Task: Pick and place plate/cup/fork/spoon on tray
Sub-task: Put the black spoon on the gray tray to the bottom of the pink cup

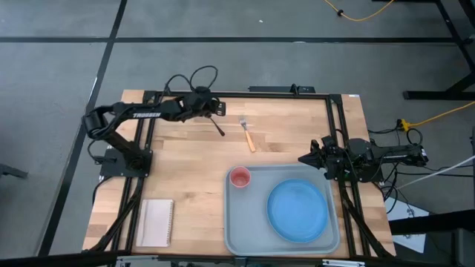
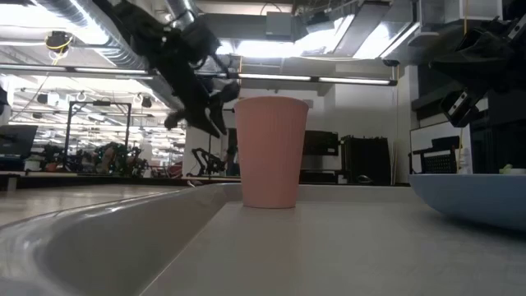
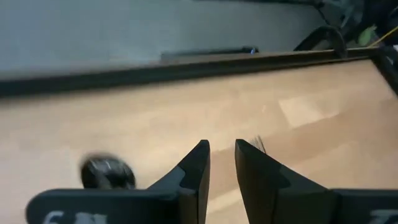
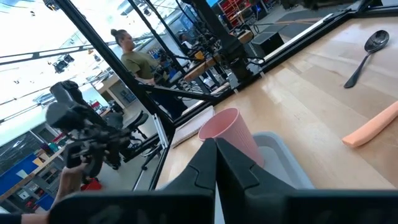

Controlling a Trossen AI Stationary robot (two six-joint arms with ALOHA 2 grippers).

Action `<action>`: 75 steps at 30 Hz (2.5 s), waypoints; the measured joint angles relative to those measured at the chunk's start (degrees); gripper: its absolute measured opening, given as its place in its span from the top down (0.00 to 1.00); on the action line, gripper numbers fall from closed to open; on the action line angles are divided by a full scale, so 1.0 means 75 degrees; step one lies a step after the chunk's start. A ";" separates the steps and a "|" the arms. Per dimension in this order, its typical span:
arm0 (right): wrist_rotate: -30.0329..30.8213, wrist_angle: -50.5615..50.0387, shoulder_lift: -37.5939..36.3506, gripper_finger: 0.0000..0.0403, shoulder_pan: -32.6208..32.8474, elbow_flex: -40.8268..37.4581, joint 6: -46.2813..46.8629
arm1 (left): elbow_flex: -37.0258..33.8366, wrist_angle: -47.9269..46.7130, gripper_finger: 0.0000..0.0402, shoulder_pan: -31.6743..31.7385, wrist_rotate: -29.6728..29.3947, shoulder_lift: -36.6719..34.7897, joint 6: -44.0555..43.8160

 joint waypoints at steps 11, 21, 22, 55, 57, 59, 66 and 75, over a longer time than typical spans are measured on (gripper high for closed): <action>-0.0004 -0.0002 0.0000 0.99 0.0000 0.0000 -0.0402 | 0.0000 0.0143 0.83 -0.0053 0.0856 0.1119 -0.2206; -0.0065 0.0000 0.0000 0.99 0.0000 0.0000 -0.0380 | 0.0000 0.0064 0.83 -0.0201 0.0698 0.1697 -0.2782; -0.0065 0.0000 0.0000 0.99 0.0000 0.0000 -0.0380 | 0.0000 0.0089 0.83 -0.0198 0.0714 0.1753 -0.2840; -0.0083 0.0003 0.0000 0.99 0.0000 0.0000 -0.0397 | 0.0035 -0.2526 0.83 -0.0905 0.2225 0.1715 -0.2999; -0.0083 0.0002 0.0000 0.99 0.0000 0.0000 -0.0398 | 0.0010 -0.2830 0.83 -0.0935 0.2212 0.1530 -0.3002; -0.0080 0.0002 -0.0002 0.99 -0.0002 0.0000 -0.0398 | -0.0020 -0.3148 0.83 -0.0959 0.2095 0.1358 -0.3013; -0.0074 0.0003 0.0009 0.99 0.0000 0.0000 -0.0401 | -0.0029 -0.4485 0.83 -0.0996 0.1546 0.1028 -0.3008; -0.0068 0.0003 0.0020 0.99 0.0000 0.0000 -0.0613 | 0.0109 -0.4253 0.83 -0.0985 0.1173 0.1012 -0.1231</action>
